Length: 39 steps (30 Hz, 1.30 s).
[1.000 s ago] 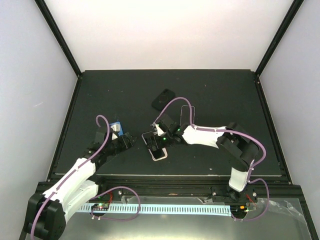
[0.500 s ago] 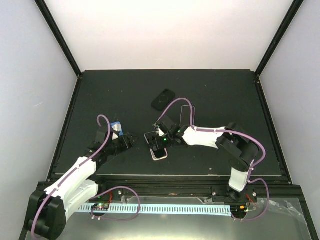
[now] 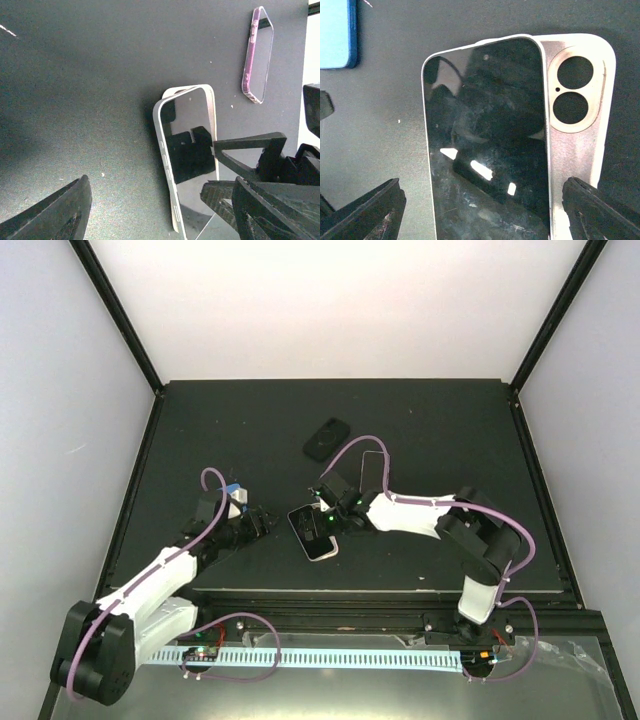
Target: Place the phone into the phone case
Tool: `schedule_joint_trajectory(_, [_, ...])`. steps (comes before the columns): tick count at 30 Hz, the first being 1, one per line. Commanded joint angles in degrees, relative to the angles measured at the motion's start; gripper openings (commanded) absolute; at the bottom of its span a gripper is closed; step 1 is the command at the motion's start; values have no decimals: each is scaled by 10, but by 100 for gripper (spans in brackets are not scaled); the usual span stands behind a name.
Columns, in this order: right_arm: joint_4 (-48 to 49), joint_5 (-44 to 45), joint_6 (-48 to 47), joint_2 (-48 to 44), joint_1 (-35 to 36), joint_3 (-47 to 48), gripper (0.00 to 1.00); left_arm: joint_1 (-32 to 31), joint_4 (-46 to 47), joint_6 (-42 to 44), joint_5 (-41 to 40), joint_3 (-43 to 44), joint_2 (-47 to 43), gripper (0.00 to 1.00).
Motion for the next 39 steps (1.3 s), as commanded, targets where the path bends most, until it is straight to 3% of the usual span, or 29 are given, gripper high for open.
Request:
schedule_joint_trajectory(1, [-16, 7, 12, -31, 3, -1, 87, 3, 26, 3, 16, 3, 16, 79])
schedule_joint_trajectory(4, [-26, 27, 10, -48, 2, -4, 86, 2, 32, 5, 21, 4, 27, 78])
schedule_joint_trajectory(9, [-46, 78, -10, -76, -2, -10, 73, 1, 43, 13, 29, 4, 43, 70])
schedule_joint_trajectory(14, [-32, 74, -13, -62, -15, -21, 64, -2, 59, 22, 47, 11, 62, 66])
schedule_joint_trajectory(23, [-9, 44, -17, -15, -20, -23, 64, -10, 79, 27, 49, 21, 111, 66])
schedule_joint_trajectory(27, [0, 37, -18, -7, -20, -31, 57, -16, 87, 31, 51, 29, 139, 65])
schedule_joint_trajectory(34, [28, 19, -3, -13, -21, -59, 41, -46, 113, 42, 43, 55, 188, 46])
schedule_joint_trajectory(39, [46, 5, 6, -18, -20, -74, 36, -70, 122, 44, 24, 77, 227, 36])
